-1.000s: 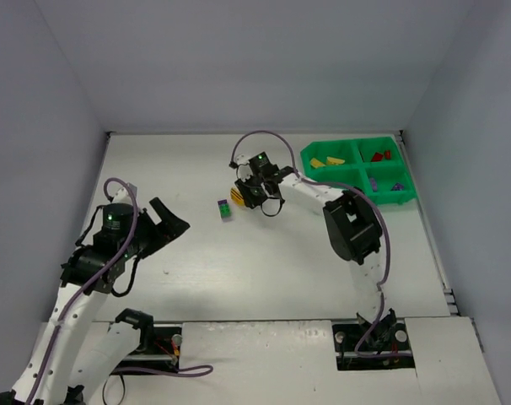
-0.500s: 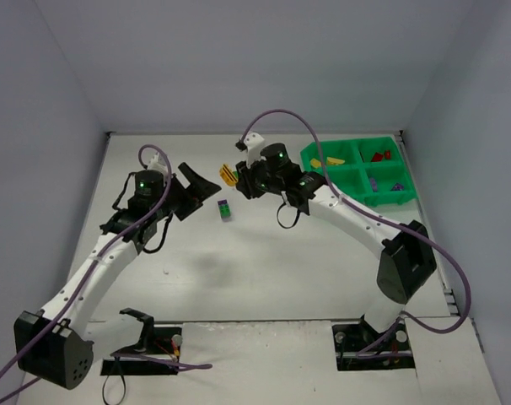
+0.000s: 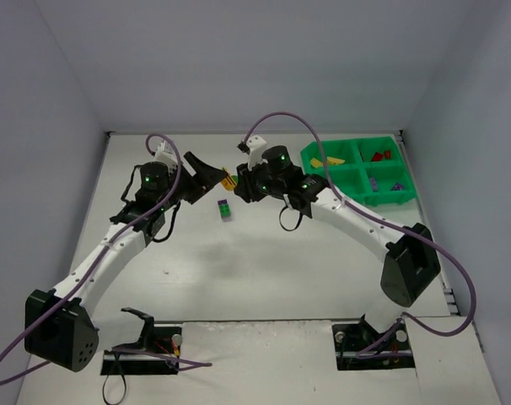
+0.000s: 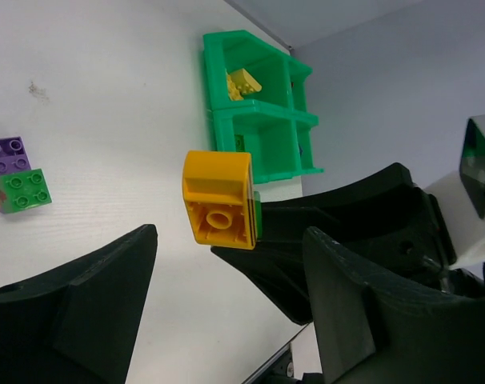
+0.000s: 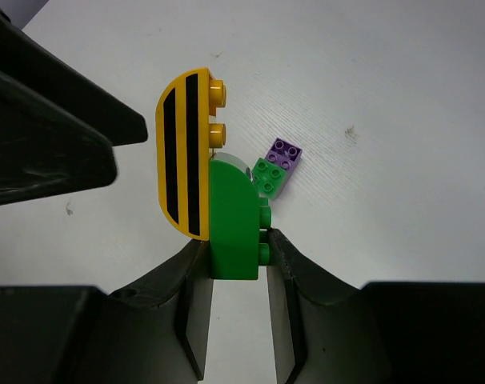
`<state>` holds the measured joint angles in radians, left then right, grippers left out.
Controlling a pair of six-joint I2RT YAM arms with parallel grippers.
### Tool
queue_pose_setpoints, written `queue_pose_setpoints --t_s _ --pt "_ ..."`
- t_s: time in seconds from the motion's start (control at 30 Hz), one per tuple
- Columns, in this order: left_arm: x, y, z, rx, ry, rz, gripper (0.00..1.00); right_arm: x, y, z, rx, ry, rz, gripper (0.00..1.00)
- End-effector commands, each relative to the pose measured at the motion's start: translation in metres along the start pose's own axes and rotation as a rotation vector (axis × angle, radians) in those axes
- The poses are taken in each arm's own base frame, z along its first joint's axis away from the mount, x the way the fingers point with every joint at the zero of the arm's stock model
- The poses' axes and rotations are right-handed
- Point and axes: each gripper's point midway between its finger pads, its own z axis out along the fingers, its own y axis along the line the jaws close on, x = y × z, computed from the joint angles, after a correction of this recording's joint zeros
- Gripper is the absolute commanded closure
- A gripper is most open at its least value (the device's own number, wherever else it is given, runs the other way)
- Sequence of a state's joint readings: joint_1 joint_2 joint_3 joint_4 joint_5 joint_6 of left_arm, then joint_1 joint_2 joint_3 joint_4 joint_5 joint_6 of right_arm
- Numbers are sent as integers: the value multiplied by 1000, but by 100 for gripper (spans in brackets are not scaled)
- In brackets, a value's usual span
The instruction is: Sort the legos into containers by color
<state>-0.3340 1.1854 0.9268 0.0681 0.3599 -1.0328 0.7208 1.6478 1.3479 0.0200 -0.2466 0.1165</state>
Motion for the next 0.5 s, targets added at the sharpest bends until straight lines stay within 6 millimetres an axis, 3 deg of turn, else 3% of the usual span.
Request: queue_pose_setpoints --t_s 0.0,0.33,0.47 --pt "-23 -42 -3 131 -59 46 34 -46 19 -22 -65 -151 -10 100" --pt "-24 -47 2 164 -56 41 34 -48 28 -24 -107 -152 -12 100" --pt "-23 -48 2 171 -49 35 41 -50 31 -26 -118 -160 -11 100"
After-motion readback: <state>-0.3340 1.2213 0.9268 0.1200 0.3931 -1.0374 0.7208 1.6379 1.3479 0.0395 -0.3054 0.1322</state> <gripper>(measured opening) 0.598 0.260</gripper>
